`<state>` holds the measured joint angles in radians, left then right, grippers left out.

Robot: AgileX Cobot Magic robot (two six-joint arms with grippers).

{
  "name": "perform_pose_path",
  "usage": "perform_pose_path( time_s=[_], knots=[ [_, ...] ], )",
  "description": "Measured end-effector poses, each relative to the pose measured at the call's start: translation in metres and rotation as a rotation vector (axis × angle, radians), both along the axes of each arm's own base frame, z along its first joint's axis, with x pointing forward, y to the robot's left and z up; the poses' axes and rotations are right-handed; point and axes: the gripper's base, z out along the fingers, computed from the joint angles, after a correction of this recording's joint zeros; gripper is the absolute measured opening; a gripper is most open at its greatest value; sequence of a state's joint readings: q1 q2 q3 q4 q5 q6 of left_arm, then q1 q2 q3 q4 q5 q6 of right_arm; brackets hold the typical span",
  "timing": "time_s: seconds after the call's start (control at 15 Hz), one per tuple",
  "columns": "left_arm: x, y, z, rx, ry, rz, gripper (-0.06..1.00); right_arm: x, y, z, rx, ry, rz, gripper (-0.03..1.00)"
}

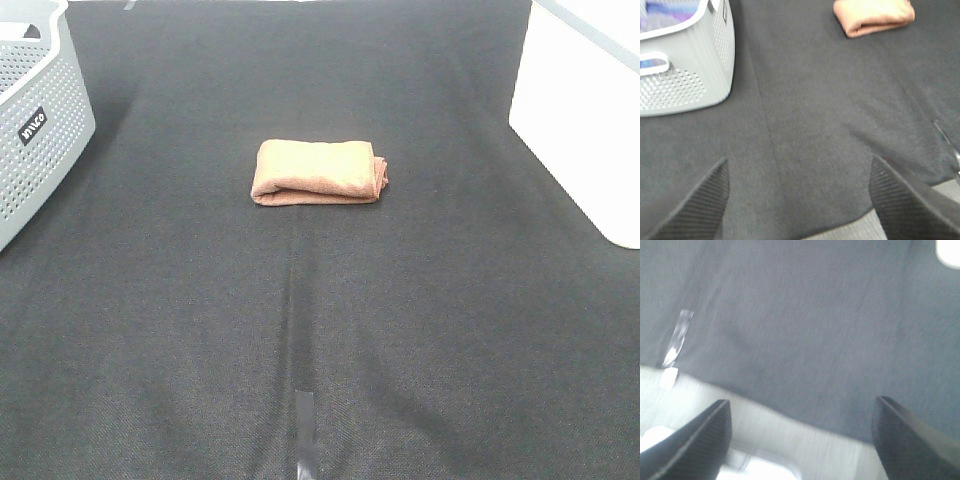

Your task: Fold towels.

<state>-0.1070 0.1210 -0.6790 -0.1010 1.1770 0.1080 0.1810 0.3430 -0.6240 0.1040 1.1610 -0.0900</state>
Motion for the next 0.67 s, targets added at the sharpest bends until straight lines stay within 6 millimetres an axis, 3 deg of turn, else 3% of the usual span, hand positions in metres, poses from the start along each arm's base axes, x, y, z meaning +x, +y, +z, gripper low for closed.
perform_pose_path(
  time_s=[0.2,0.67],
  knots=[
    [-0.01,0.001,-0.026,0.041,-0.057,-0.027,0.74,-0.03,-0.007,-0.017,0.015,-0.182,-0.012,0.73],
    [0.003,-0.007,-0.04,0.026,-0.079,-0.107,0.74,-0.037,-0.011,-0.024,0.014,-0.301,-0.029,0.73]
  ],
)
